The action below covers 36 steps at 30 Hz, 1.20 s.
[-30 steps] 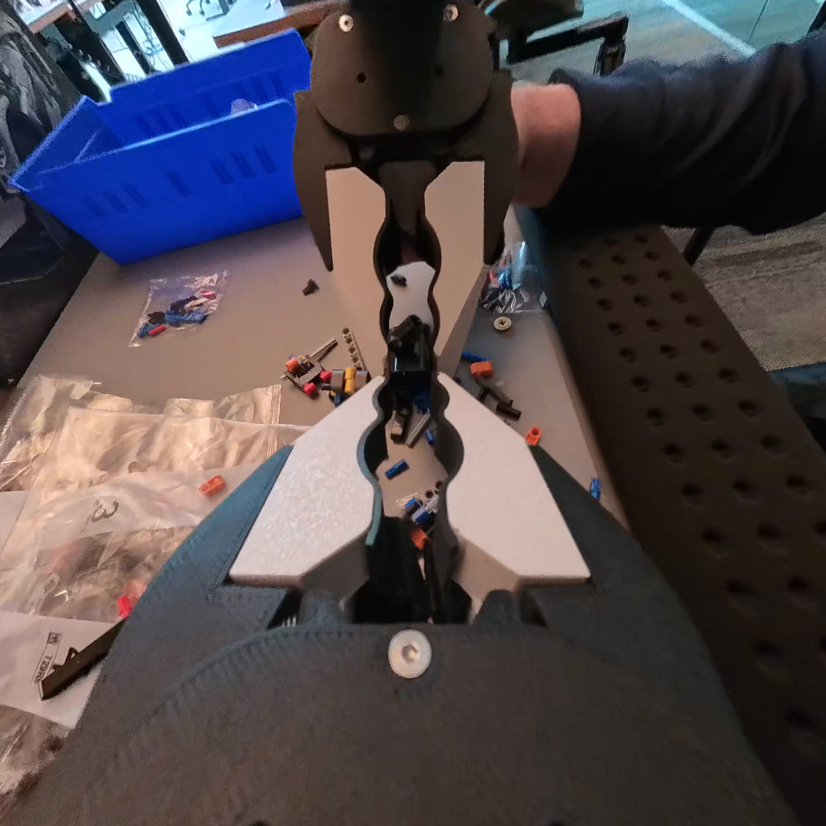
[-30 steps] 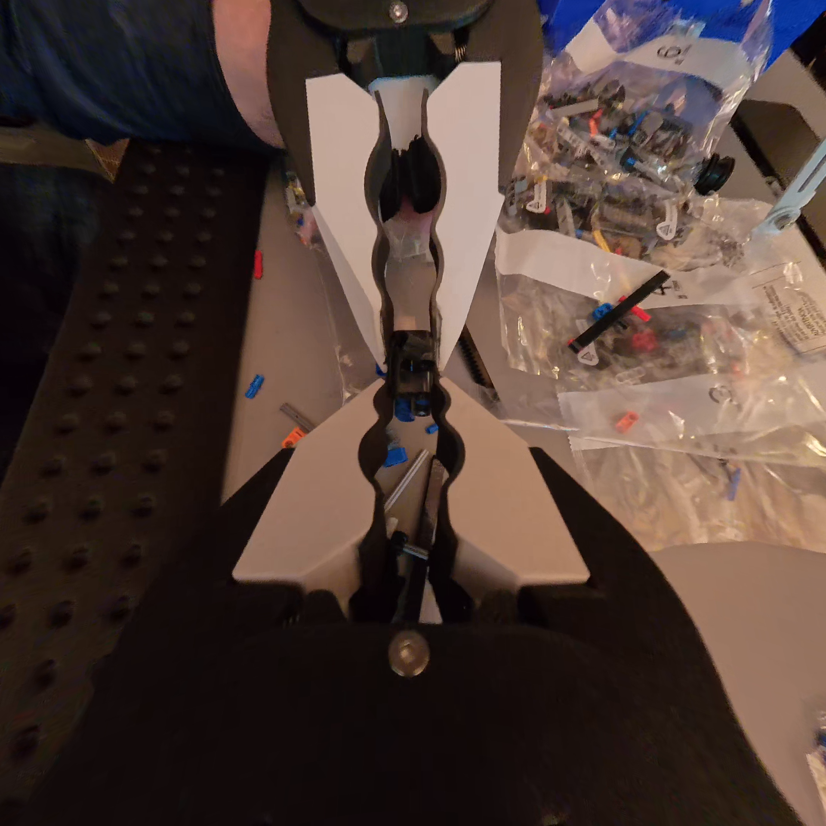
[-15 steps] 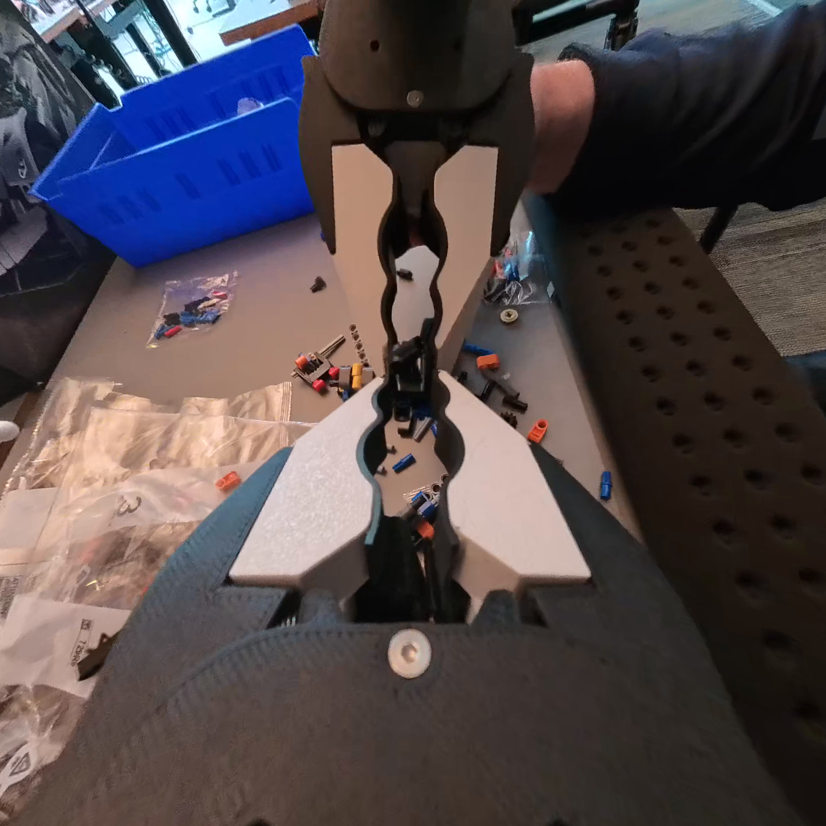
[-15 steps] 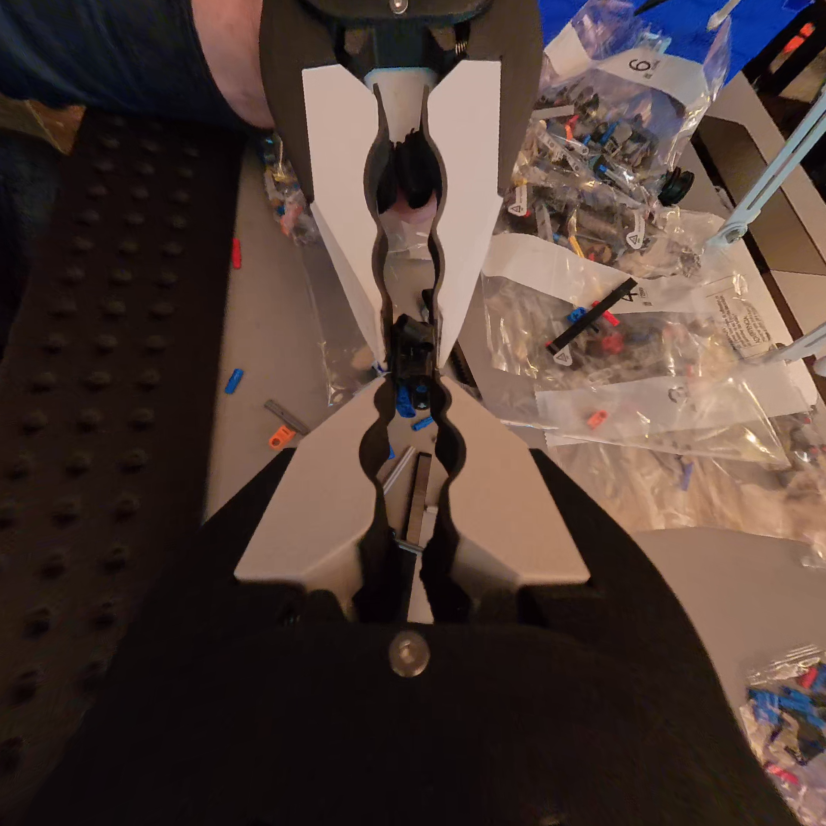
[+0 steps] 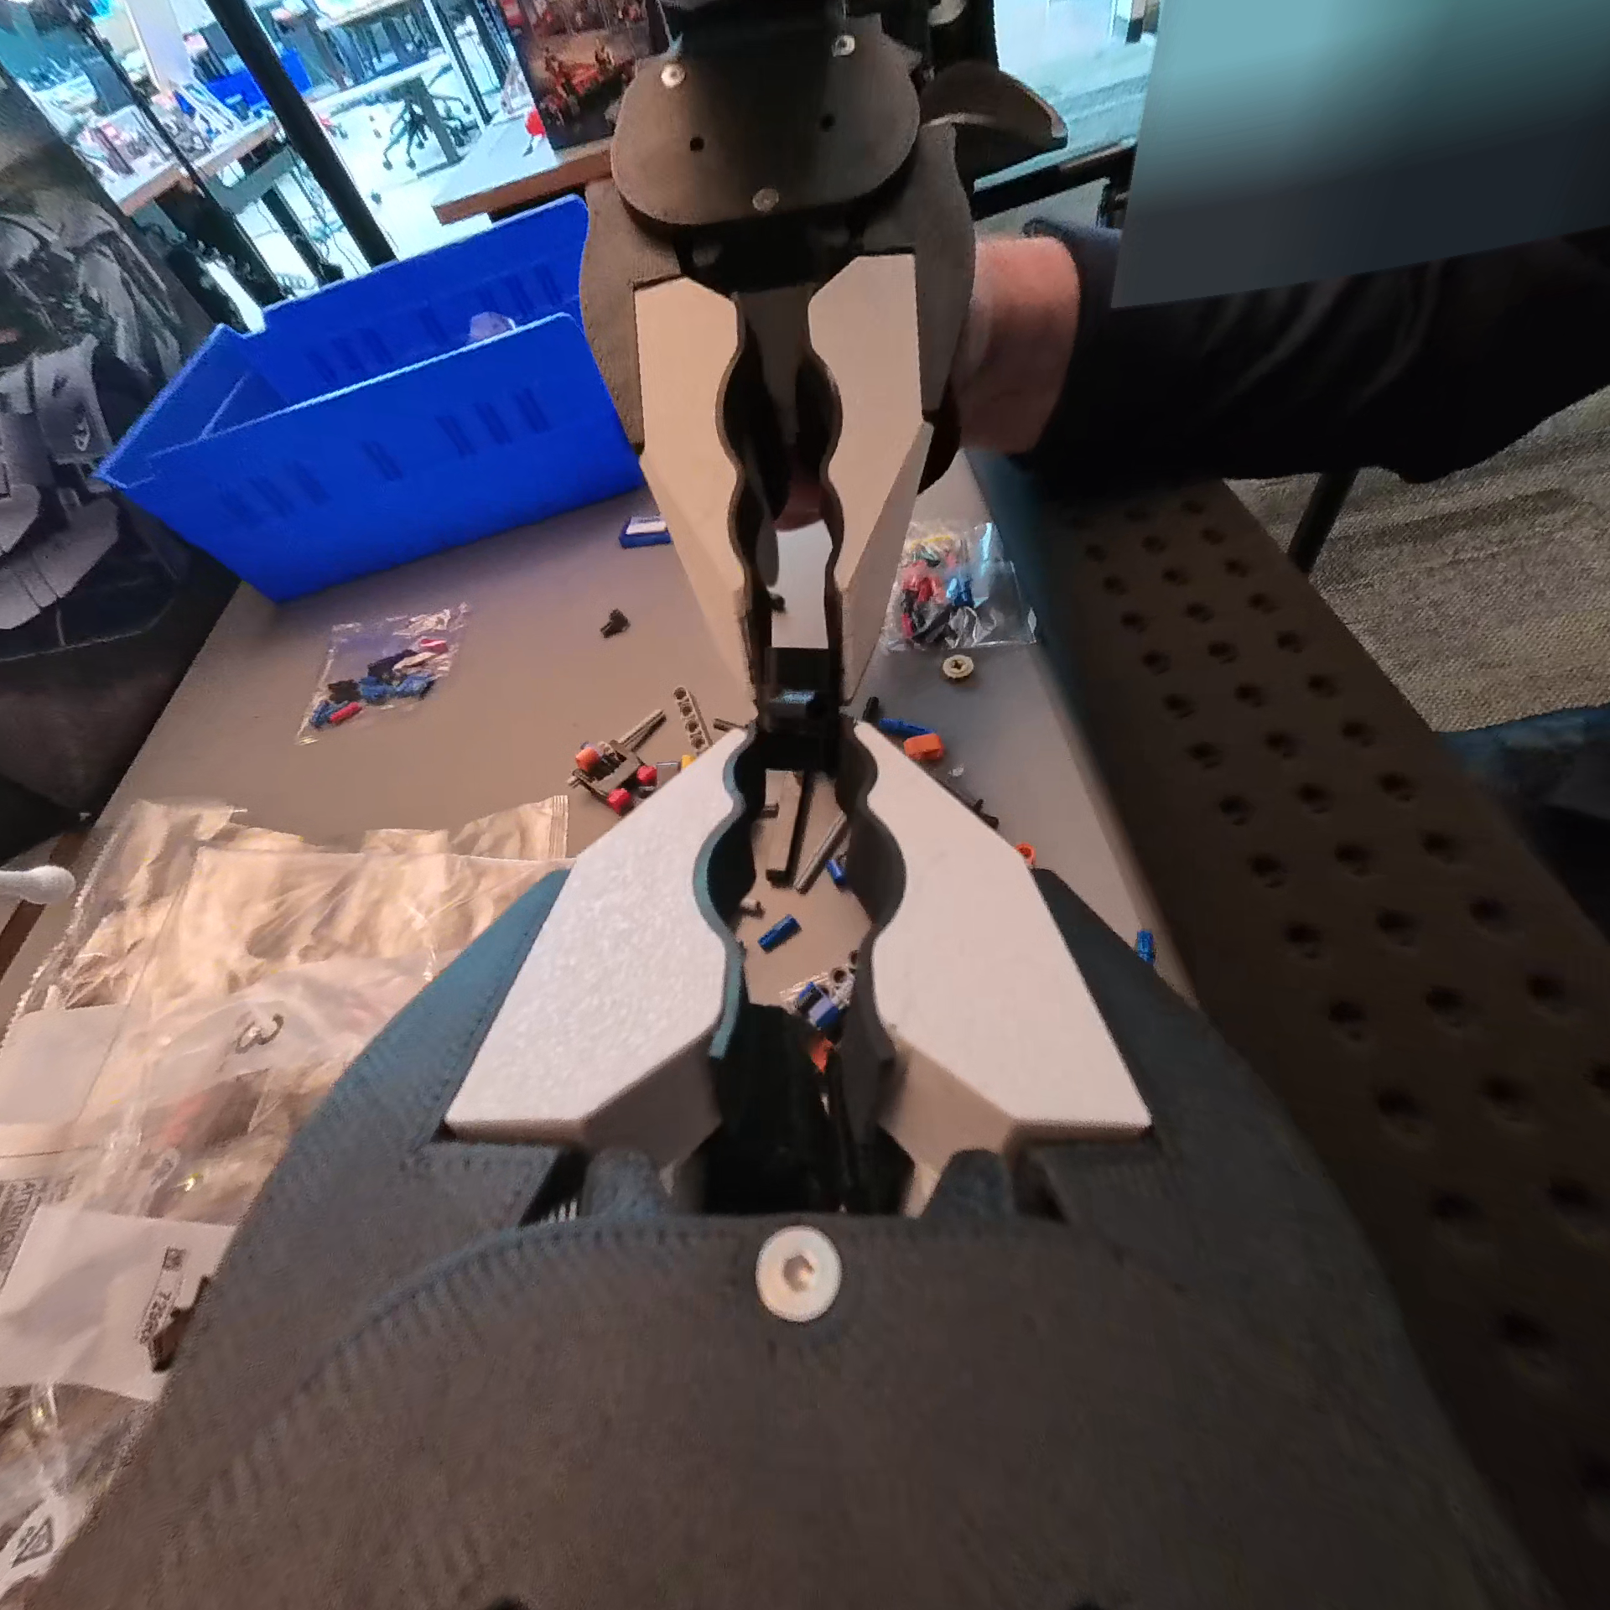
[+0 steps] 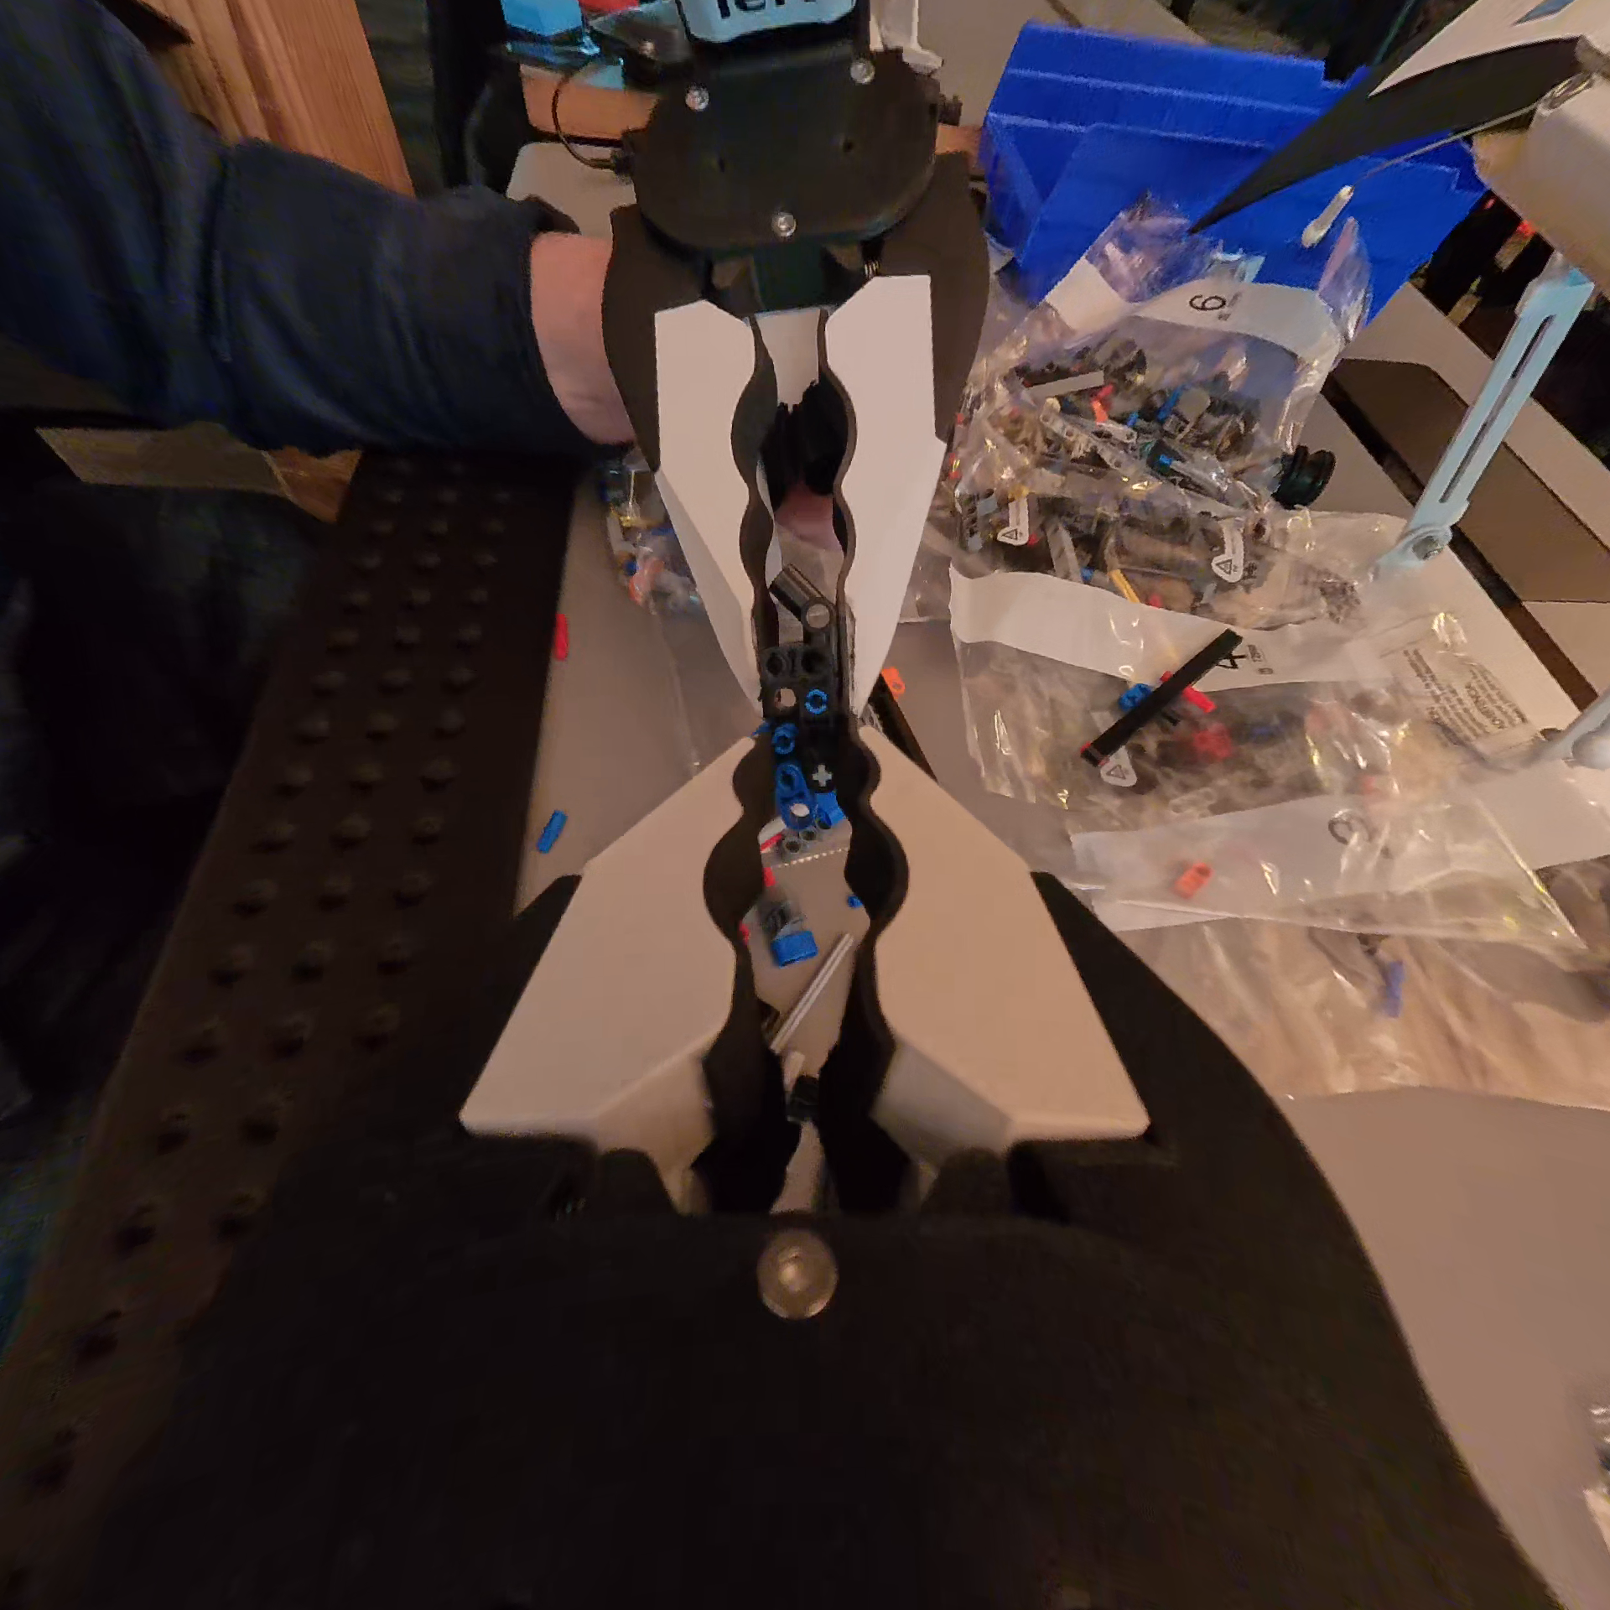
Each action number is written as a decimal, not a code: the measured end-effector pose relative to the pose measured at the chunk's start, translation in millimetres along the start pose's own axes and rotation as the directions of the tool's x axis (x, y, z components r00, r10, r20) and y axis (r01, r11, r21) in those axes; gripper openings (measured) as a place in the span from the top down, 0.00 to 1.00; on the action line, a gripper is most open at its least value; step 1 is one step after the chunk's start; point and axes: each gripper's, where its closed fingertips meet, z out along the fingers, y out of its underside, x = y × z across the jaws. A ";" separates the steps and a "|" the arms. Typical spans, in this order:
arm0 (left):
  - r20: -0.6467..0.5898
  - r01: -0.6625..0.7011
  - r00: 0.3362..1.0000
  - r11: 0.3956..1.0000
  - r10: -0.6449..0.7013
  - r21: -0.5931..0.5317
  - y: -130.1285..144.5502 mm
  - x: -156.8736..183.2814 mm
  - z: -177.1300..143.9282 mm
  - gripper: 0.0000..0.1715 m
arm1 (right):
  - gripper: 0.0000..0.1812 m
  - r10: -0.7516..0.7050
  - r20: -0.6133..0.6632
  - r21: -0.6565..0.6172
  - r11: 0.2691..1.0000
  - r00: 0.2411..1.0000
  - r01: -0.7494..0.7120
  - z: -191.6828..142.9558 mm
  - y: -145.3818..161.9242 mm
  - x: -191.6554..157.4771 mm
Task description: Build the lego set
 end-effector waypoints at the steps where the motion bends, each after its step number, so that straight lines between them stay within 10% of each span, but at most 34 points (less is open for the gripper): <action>1: -0.001 0.003 1.000 1.000 -0.003 0.023 -3.6 0.1 -1.0 0.91 | 0.94 0.011 0.012 0.031 0.999 1.000 -0.011 -2.1 -3.9 -0.8; 36: 0.005 -0.052 0.999 0.997 0.052 -0.054 6.8 3.9 -4.3 0.91 | 0.98 -0.072 -0.072 -0.002 0.997 0.995 0.072 -3.0 -9.3 -3.5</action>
